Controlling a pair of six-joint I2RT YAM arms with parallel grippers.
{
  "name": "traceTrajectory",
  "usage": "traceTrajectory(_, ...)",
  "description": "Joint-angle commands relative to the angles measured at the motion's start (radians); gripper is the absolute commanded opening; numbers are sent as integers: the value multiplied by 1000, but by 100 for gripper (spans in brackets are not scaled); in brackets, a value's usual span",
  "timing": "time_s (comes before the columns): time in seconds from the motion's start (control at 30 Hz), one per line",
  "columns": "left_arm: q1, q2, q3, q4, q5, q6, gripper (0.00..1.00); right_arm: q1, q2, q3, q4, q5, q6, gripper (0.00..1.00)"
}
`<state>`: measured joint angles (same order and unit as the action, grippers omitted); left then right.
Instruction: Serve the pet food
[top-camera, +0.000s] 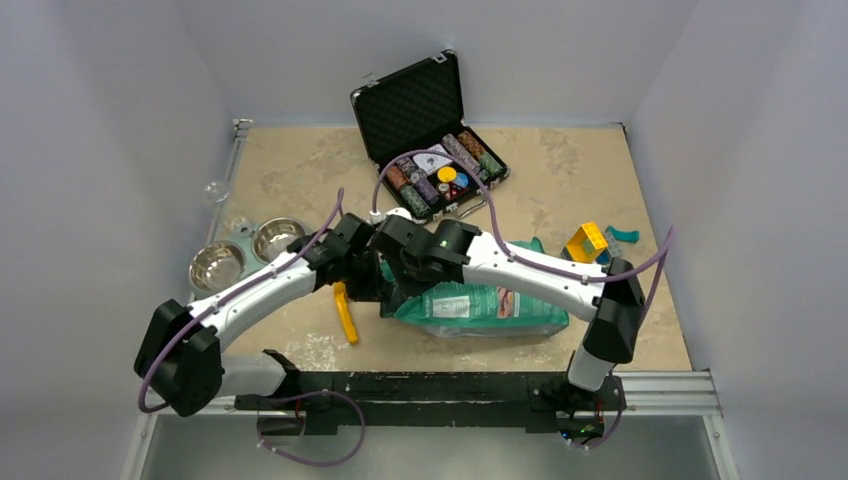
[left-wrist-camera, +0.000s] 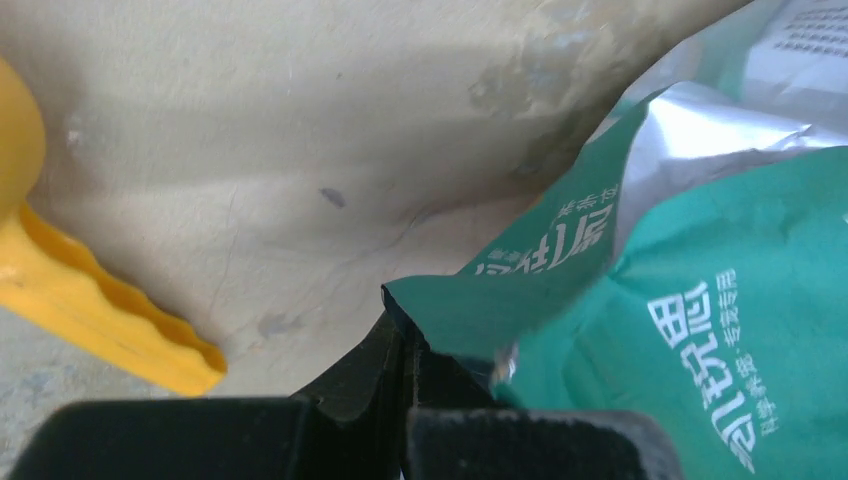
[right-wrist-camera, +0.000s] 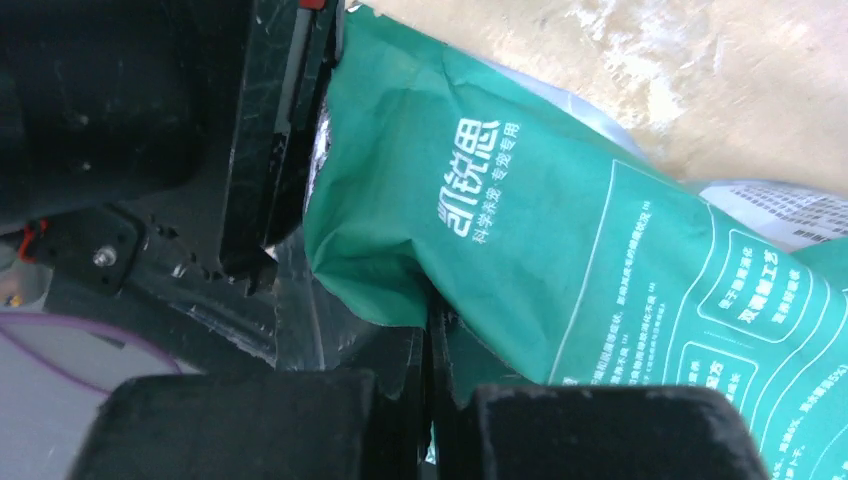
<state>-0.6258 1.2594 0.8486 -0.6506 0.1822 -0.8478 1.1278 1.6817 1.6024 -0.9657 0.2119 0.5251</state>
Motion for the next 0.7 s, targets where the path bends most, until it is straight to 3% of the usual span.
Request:
traceTrajectory(0.0,-9,-38,129,-83,16,67,0,-35,-222,26,-141,114,-27,0)
traceTrajectory(0.1,-26,-73,279,-130,43,66,0,-47,-360,44,-250,186,-28,0)
traceTrajectory(0.17,-29,-95,300,-102,83,15,0,-48,-394,13,-250,176,-24,0)
traceTrajectory(0.33,-11,-101,54,58,109,-105,0,-53,-250,-101,-10,12,0,0)
traceTrajectory(0.43,5,-12,52,30,146,-64,0,-54,-147,17,-78,32,-18,0)
traceTrajectory(0.6,-27,-67,263,-57,137,-15,0,-121,-397,-88,-154,157,-60,0)
traceTrajectory(0.67,-40,-100,306,-57,119,-15,0,-153,-483,-158,-95,151,-75,0)
